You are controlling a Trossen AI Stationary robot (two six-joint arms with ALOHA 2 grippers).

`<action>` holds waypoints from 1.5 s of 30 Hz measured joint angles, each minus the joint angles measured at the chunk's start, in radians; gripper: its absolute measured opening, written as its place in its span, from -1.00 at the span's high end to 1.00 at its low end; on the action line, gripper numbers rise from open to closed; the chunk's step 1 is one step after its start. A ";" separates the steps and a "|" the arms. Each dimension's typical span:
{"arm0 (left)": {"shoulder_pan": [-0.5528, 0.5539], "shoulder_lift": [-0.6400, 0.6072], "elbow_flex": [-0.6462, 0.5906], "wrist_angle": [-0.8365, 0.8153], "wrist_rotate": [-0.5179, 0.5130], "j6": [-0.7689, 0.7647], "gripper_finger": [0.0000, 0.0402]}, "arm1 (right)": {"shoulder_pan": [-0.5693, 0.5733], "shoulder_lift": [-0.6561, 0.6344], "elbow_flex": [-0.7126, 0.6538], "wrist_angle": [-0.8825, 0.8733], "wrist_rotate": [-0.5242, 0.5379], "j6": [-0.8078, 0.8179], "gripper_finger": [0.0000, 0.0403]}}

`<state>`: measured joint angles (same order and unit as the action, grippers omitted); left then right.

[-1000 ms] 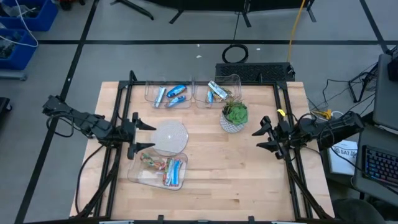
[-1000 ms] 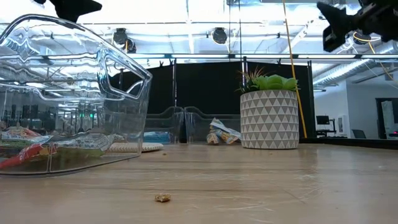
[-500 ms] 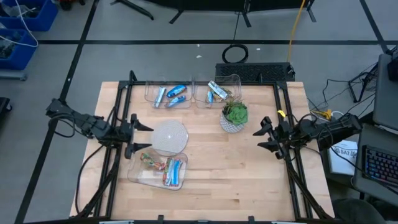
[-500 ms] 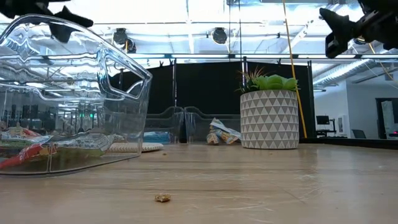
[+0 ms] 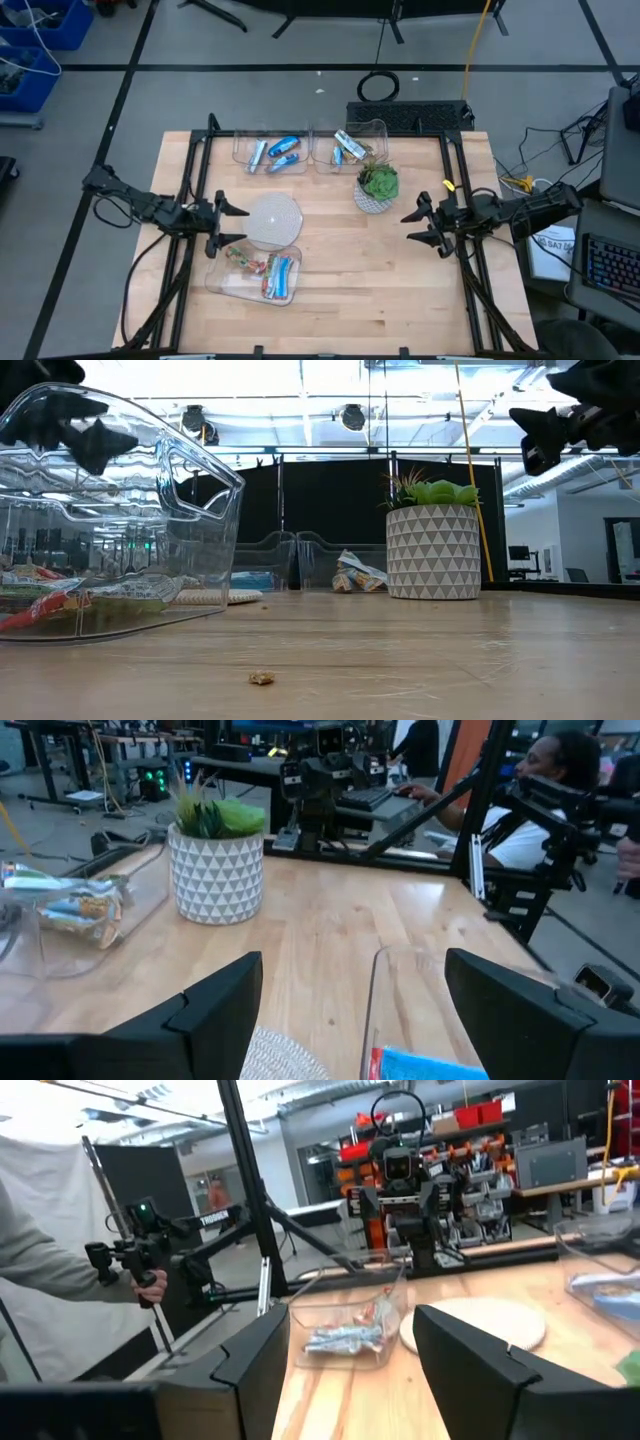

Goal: Pick and place Granola Bars by type
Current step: Return to Home Position

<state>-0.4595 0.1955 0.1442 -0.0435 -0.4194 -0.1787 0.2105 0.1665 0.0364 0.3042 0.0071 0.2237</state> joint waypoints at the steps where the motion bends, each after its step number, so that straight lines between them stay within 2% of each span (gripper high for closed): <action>1: 0.000 -0.008 -0.010 -0.002 0.000 0.000 -0.56 | 0.000 0.000 0.000 -0.009 0.000 0.001 -0.03; 6: 0.000 -0.032 -0.044 -0.001 0.000 -0.008 -0.53 | 0.000 0.000 -0.001 -0.032 0.034 0.001 -0.03; 10: 0.000 -0.040 -0.077 0.025 0.000 -0.007 -0.52 | 0.000 0.000 -0.001 -0.056 0.164 0.003 -0.03; 14: 0.000 -0.040 -0.129 0.127 0.000 0.013 -0.52 | 0.000 0.000 -0.002 -0.089 0.326 0.046 -0.03; 16: 0.000 -0.039 -0.134 0.127 -0.002 0.013 -0.52 | -0.001 0.000 -0.002 -0.121 0.364 0.090 -0.03; 27: 0.001 -0.019 -0.132 0.109 -0.009 0.033 -0.52 | 0.000 0.001 -0.010 -0.233 0.354 0.156 -0.03; 39: 0.001 0.027 -0.132 0.106 -0.010 0.019 -0.52 | 0.000 0.014 -0.022 -0.235 0.330 0.135 -0.03; 45: 0.001 0.027 -0.132 0.106 -0.052 0.012 -0.52 | 0.000 0.014 -0.022 -0.237 0.330 0.157 -0.03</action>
<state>-0.4587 0.2226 0.0120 0.0628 -0.4713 -0.1665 0.2104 0.1810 0.0147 0.0669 0.3370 0.3805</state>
